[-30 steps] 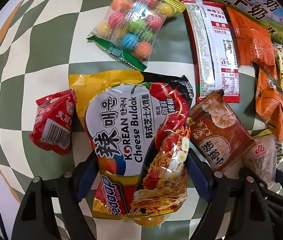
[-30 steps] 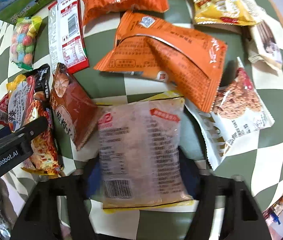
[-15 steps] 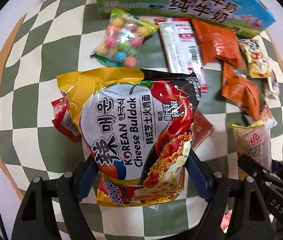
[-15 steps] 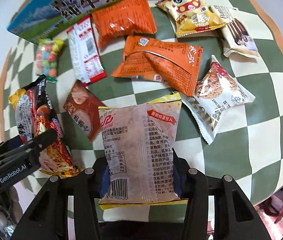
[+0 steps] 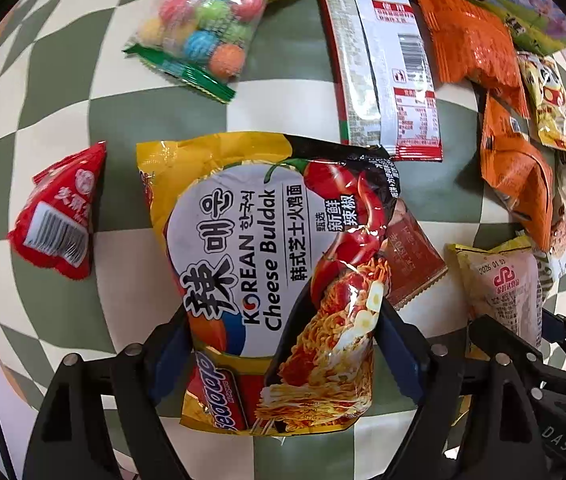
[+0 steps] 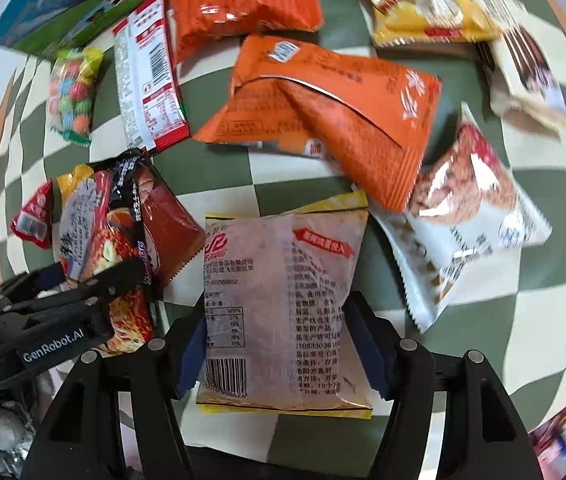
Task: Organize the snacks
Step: 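Carry both packs into the cardboard box and open both tools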
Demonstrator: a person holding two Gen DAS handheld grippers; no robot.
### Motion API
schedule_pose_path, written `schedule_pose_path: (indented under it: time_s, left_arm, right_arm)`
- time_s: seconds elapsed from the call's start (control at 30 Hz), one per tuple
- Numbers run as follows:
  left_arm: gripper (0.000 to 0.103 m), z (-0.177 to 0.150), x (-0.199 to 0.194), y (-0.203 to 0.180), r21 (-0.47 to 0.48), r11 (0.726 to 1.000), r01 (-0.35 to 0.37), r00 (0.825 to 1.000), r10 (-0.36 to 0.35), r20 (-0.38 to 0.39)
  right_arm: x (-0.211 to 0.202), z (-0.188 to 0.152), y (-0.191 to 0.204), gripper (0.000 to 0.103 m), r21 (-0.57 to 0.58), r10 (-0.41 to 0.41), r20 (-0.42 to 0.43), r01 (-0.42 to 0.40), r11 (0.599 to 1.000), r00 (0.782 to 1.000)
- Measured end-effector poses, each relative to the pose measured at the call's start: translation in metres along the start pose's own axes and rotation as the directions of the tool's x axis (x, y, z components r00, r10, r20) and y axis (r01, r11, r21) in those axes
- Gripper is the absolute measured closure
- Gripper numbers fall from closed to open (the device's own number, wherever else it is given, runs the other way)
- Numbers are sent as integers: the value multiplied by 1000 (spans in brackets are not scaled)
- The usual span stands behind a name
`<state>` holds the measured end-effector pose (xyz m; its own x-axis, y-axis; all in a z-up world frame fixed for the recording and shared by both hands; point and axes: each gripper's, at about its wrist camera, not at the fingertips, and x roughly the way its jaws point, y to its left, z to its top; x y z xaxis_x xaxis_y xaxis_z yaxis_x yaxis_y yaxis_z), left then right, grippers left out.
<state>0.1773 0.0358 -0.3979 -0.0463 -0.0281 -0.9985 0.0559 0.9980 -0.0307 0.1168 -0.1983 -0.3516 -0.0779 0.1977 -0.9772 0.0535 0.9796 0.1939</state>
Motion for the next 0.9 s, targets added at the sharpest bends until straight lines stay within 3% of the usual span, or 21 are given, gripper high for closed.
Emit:
schedule_pose_path:
  time_s: [0.03, 0.13, 0.27, 0.43, 0.57, 0.77, 0.9]
  left_arm:
    - [20, -2, -1, 1, -2, 1000, -8, 1000, 8, 7]
    - [20, -9, -14, 4, -13, 1000, -18, 999, 19, 31]
    - [20, -19, -45, -11, -19, 1000, 7, 997, -5, 80]
    - [20, -17, -107, -11, 2, 998, 66, 984, -65, 163]
    - [20, 3, -166, -19, 26, 997, 69, 961, -73, 266]
    - [20, 48, -230, -29, 47, 994, 101, 913, -111, 392]
    - [20, 85, -263, -33, 63, 990, 129, 889, -143, 435]
  right_arm:
    - [-2, 0, 1, 45, -11, -10, 11, 11, 1000, 1000]
    - [-13, 2, -1, 52, -20, 3, 26, -3, 1000, 1000]
    - [-50, 10, -12, 53, -40, 73, 69, -71, 997, 995]
    - [-130, 16, -22, 54, -91, 164, 158, -151, 984, 974]
    - [-186, 30, -20, 54, -132, 215, 233, -188, 973, 948]
    - [-260, 78, -37, 54, -177, 278, 319, -232, 957, 906]
    - [-271, 123, -11, 54, -191, 296, 380, -239, 952, 876]
